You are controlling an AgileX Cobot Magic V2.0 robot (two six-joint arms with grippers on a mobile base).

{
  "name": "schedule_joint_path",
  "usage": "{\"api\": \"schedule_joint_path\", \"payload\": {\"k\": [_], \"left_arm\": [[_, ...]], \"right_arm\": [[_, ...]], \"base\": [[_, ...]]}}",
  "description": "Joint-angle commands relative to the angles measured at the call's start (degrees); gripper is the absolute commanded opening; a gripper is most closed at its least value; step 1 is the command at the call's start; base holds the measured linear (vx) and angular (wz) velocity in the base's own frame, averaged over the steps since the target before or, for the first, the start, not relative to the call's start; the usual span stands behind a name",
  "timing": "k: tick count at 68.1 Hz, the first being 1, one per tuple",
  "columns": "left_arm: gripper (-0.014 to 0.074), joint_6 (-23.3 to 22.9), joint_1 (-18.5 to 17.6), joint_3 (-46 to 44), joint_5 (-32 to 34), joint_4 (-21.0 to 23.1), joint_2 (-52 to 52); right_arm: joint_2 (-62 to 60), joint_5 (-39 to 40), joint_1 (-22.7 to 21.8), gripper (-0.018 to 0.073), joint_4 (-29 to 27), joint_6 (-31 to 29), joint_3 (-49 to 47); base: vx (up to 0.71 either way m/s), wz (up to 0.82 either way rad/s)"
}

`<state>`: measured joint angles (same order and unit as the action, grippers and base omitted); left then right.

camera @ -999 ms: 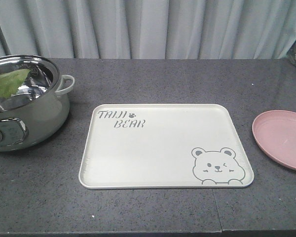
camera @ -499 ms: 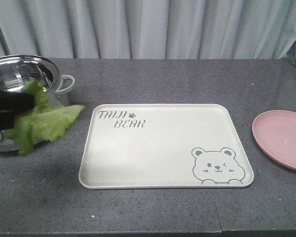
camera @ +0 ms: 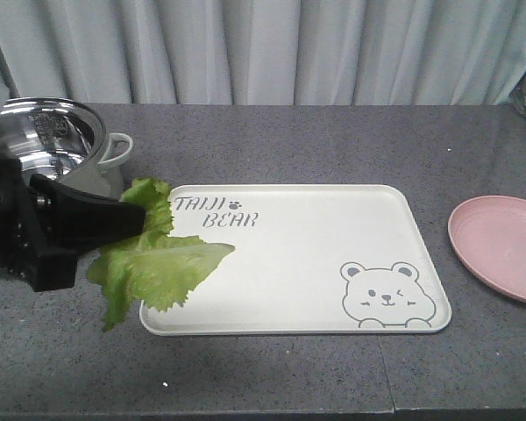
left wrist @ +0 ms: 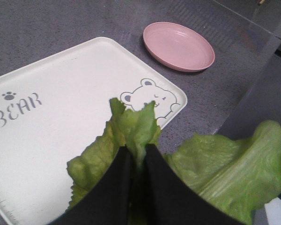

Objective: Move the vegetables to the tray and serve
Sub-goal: 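Grasp a lettuce leaf with the left gripper and lift it out, then move the leaf over the tray and grasp it with the right gripper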

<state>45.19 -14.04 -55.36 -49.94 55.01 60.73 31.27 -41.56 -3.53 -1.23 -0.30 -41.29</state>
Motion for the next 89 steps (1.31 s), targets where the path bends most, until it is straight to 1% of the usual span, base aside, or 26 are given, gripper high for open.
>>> {"api": "schedule_joint_path", "payload": {"k": [1,9,14,20,28,35,37,41,47,58,67,78,84,89], "left_arm": [[-0.0008,0.2,-1.5,-1.5,3.0,4.2,0.5],[-0.0008,0.2,-3.3,-1.5,4.7,4.3,2.0],[-0.0008,0.2,-4.2,-1.5,5.9,5.2,3.1],[-0.0008,0.2,-5.1,-1.5,6.6,5.6,4.4],[-0.0008,0.2,-5.7,-1.5,6.5,5.4,5.3],[-0.0008,0.2,-5.8,-1.5,6.6,5.5,5.3],[-0.0008,0.2,-5.8,-1.5,6.7,5.5,5.3],[-0.0008,0.2,-5.8,-1.5,6.9,5.5,5.3],[-0.0008,0.2,-5.8,-1.5,6.9,5.5,5.3],[-0.0008,0.2,-5.8,-1.5,6.8,5.3,5.3],[-0.0008,0.2,-5.8,-1.5,6.9,5.1,5.3],[-0.0008,0.2,-5.8,-1.5,7.0,5.1,5.6],[-0.0008,0.2,-5.8,-1.5,7.2,5.1,5.8],[-0.0008,0.2,-5.8,-1.5,7.4,5.1,5.8]], "right_arm": [[2.9,0.5,0.1,0.0387,-5.1,-5.0,-3.0],[6.9,-2.0,0.1,0.0429,-13.2,-11.9,-5.7],[9.9,-4.0,0.1,0.0464,-18.4,-16.6,-7.3],[12.9,-6.1,0.1,0.0499,-26.1,-21.7,-8.3],[16.6,-9.2,0.1,0.0503,-36.6,-29.5,-8.5],[19.9,-12.5,0.1,0.05,-45.9,-37.8,-8.6],[20.7,-13.6,0.4,0.0498,-48.8,-39.7,-8.7],[22.4,-15.1,1.9,0.049,-52.5,-43.4,-8.9],[25.5,-15.7,5.8,0.0478,-55.3,-46.0,-9.9],[31.7,-15.0,15.6,0.0472,-58.9,-46.6,-13.4],[35.9,-14.9,22.6,0.0472,-60.8,-46.8,-16.2],[40.4,-14.1,28.3,0.0472,-61.7,-46.8,-19.0],[42.1,-13.1,30.7,0.0472,-63.9,-48.2,-19.6],[43.6,-12.5,31.8,0.0471,-66.0,-50.0,-19.9]], "base": [[0.0,0.0],[0.0,0.0],[0.0,0.0],[0.0,0.0],[0.0,0.0],[0.0,0.0],[0.0,0.0],[0.0,0.0],[0.0,0.0],[0.0,0.0],[0.0,0.0],[0.0,0.0],[0.0,0.0],[0.0,0.0]]}}
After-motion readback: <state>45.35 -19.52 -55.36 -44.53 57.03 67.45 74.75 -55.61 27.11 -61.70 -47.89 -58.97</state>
